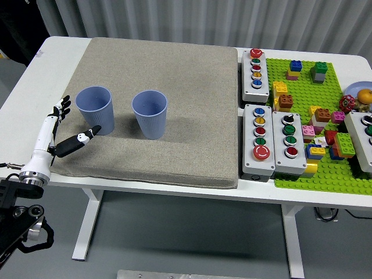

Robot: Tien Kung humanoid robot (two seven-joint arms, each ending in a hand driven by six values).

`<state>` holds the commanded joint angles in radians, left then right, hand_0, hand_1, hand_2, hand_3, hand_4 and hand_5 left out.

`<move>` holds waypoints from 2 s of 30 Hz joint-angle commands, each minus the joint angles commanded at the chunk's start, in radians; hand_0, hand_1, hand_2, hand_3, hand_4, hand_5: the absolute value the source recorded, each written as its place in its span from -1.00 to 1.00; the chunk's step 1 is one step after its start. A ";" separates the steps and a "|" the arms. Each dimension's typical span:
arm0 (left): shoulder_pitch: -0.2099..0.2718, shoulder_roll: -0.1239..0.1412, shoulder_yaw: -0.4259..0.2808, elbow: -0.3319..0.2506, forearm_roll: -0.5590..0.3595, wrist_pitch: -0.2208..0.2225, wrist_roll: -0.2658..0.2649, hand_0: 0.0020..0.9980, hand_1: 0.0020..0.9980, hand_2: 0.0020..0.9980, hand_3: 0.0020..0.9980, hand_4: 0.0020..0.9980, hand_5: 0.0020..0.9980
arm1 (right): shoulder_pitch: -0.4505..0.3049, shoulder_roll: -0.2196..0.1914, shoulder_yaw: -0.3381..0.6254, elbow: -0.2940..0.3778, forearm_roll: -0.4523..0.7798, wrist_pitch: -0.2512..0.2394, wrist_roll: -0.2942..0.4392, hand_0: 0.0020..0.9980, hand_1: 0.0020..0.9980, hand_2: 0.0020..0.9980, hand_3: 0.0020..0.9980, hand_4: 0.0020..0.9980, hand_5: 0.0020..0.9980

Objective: Pick cup pour cup place

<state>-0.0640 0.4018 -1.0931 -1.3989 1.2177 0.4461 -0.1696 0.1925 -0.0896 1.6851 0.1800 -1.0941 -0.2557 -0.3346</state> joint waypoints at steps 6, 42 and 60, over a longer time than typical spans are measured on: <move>-0.031 -0.014 0.012 0.016 -0.001 -0.001 0.001 0.89 0.90 1.00 1.00 1.00 -0.18 | 0.006 -0.002 -0.004 0.000 0.007 -0.001 0.003 0.40 0.26 0.12 0.13 -1.00 -0.96; -0.141 -0.069 0.075 0.145 -0.054 -0.025 -0.001 0.88 0.90 1.00 1.00 1.00 -0.14 | 0.017 -0.005 -0.013 0.000 0.017 -0.007 0.007 0.40 0.26 0.12 0.13 -1.00 -0.96; -0.185 -0.098 0.101 0.202 -0.154 -0.028 -0.025 0.72 0.78 1.00 1.00 0.96 -0.21 | 0.020 -0.005 -0.016 0.000 0.020 -0.006 0.007 0.40 0.26 0.12 0.13 -1.00 -0.97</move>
<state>-0.2493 0.3039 -0.9923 -1.1966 1.0634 0.4181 -0.1941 0.2121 -0.0944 1.6695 0.1800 -1.0746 -0.2616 -0.3276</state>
